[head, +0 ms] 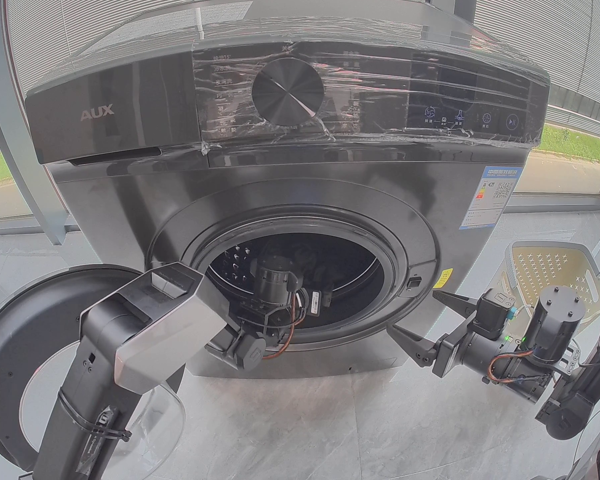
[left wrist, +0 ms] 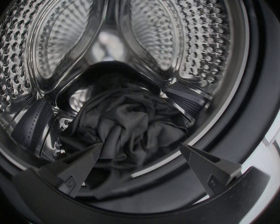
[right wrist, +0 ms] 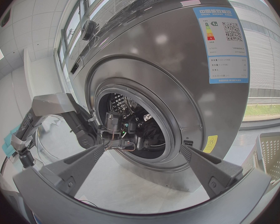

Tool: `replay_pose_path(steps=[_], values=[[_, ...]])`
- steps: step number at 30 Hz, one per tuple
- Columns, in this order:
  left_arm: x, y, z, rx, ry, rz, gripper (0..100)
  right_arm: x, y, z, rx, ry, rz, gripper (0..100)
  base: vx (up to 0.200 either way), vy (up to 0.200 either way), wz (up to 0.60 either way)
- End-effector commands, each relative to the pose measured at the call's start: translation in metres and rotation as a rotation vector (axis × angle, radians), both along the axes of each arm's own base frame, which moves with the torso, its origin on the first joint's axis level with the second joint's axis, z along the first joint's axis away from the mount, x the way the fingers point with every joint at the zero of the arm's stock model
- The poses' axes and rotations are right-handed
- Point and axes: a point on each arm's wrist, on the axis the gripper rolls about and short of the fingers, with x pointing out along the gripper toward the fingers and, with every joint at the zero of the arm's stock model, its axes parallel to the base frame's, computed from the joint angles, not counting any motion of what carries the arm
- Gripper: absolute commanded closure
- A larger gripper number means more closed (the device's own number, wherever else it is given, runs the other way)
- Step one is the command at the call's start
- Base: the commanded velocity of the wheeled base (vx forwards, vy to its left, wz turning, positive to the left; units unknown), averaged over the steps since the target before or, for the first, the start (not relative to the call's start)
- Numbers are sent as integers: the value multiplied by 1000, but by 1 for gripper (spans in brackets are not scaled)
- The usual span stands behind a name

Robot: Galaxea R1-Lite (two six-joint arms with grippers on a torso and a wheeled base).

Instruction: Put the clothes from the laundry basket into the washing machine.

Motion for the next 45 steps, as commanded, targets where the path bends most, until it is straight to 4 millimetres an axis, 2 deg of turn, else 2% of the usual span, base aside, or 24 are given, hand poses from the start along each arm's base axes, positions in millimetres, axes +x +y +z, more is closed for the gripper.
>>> replay_pose_path(steps=[1, 8, 10, 13, 14, 15, 18, 22, 25, 26, 28, 31, 37, 41, 45], values=[[-51, -11, 32, -13, -22, -80, 0, -1, -1, 0, 0, 0, -1, 0, 0, 0, 0], [-95, -3, 38, 0, 0, -127, 0, -1, -1, 0, 0, 2, -1, 0, 0, 0, 0], [-99, -1, 39, 1, 1, -130, 0, -1, -2, 0, 0, 3, -3, 0, 0, 0, 0], [-125, 11, 47, -10, 1, -147, 0, -1, -3, 0, 0, 3, -10, 0, 0, 0, 0], [-125, 11, 47, -10, 1, -147, 0, -1, -3, 0, 0, 3, -10, 0, 0, 0, 0], [-139, 17, 54, -24, -10, -157, 0, -1, -4, 0, -1, 5, -12, 0, 0, 0, 0], [-160, 29, 64, -50, -36, -172, 0, -1, -5, 0, -1, 7, -15, 0, 0, 0, 0], [-184, 44, 83, -98, -81, -183, 0, -3, -10, 5, 9, -9, -29, 0, 0, 0, 0], [-192, 50, 94, -136, -96, -175, 0, -5, -12, 8, 14, -18, -35, 0, 0, 0, 0], [-202, 56, 106, -182, -105, -176, 0, -9, -15, 11, 17, -24, -33, 0, 0, 0, 0], [-212, 66, 118, -223, -113, -172, 0, -12, -20, 12, 17, -24, -46, 0, 0, 0, 0], [-227, 79, 124, -242, -105, -172, 0, -13, -26, 12, 14, -20, -63, 0, 0, 0, 0], [-240, 101, 130, -235, -127, -105, 0, -21, -41, 14, 13, -21, -105, 0, 0, 0, 0], [-247, 124, 127, -179, -131, -63, 0, -26, -52, 20, 21, -43, -140, 0, 0, 0, 0], [-253, 134, 135, -188, -171, -53, 0, -36, -59, 23, 26, -49, -148, 0, 0, 0, 0]])
